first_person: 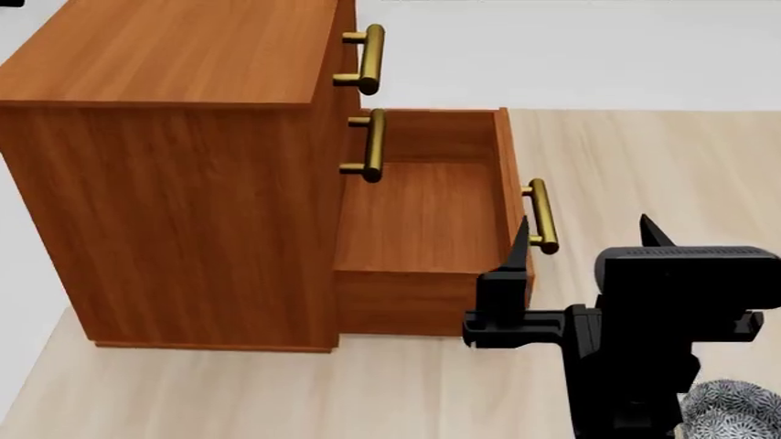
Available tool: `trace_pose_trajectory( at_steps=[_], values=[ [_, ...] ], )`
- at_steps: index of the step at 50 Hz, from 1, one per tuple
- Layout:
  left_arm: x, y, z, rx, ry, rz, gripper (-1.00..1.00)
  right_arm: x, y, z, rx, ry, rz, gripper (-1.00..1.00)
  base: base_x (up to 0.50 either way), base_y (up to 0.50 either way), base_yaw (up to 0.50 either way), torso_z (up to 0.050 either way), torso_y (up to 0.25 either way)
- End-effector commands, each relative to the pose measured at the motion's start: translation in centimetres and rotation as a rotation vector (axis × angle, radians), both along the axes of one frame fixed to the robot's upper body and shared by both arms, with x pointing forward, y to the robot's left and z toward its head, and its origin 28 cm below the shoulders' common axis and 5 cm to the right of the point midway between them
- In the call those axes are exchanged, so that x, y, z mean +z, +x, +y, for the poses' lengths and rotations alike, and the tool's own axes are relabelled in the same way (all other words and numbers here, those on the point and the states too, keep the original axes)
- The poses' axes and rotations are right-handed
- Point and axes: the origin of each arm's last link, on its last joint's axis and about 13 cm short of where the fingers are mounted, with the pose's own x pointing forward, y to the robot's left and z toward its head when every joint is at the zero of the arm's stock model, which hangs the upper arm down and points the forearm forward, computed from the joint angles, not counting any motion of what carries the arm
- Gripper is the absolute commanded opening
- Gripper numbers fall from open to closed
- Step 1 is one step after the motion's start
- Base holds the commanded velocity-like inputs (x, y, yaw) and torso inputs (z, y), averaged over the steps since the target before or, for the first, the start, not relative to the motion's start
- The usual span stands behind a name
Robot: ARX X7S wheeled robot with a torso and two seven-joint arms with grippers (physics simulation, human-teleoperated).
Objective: Close the bottom drawer of the cabinet and open the top drawer.
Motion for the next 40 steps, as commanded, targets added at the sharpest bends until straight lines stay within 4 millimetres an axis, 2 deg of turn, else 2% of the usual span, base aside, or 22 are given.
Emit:
trace_pose_trajectory(
  at_steps=[1, 34, 40],
  values=[
    [0.15, -0.06, -0.01, -0.004, -0.006, -0.004, 1.0, 0.11, -0.03, -0.05, -0.001, 0.002, -0.002, 1.0, 0.33, 0.0, 0.0, 0.0, 0.0],
    [0.38, -0.14, -0.13, -0.01, -0.011, -0.009, 1.0, 0.16, -0.17, -0.15, -0.002, 0.006, -0.007, 1.0, 0.34, 0.0, 0.0, 0.0, 0.0],
    [0.46, -0.15, -0.1, -0.009, -0.013, -0.01, 1.0, 0.4, -0.26, -0.05, 0.007, 0.008, -0.012, 1.0, 0.01, 0.0, 0.0, 0.0, 0.002]
  ],
)
